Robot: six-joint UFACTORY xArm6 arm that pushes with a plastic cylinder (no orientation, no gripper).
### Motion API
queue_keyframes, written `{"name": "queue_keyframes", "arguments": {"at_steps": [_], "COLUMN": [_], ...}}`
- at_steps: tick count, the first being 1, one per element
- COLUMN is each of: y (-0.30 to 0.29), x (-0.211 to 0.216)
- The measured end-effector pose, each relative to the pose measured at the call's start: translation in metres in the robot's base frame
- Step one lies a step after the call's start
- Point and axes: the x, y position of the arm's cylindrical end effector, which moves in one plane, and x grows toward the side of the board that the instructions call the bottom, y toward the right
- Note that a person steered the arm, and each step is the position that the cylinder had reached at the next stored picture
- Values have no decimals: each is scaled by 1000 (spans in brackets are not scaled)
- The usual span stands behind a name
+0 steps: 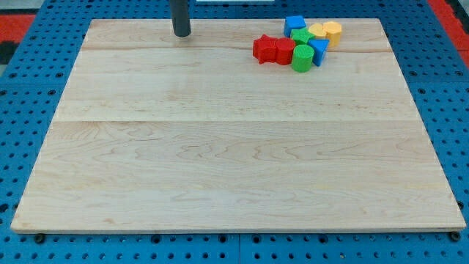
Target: Move the red circle to the bottom of the red star with the green circle
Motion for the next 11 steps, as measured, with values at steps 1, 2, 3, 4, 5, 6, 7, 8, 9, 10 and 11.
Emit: {"name": "queue_keyframes", "arguments": {"at_steps": [1,2,3,4,5,6,7,8,9,10,11], "y": [0,6,38,86,131,171,213,232,238,238,238], "x": [0,15,65,122,161,163,159,140,123,106,93]}}
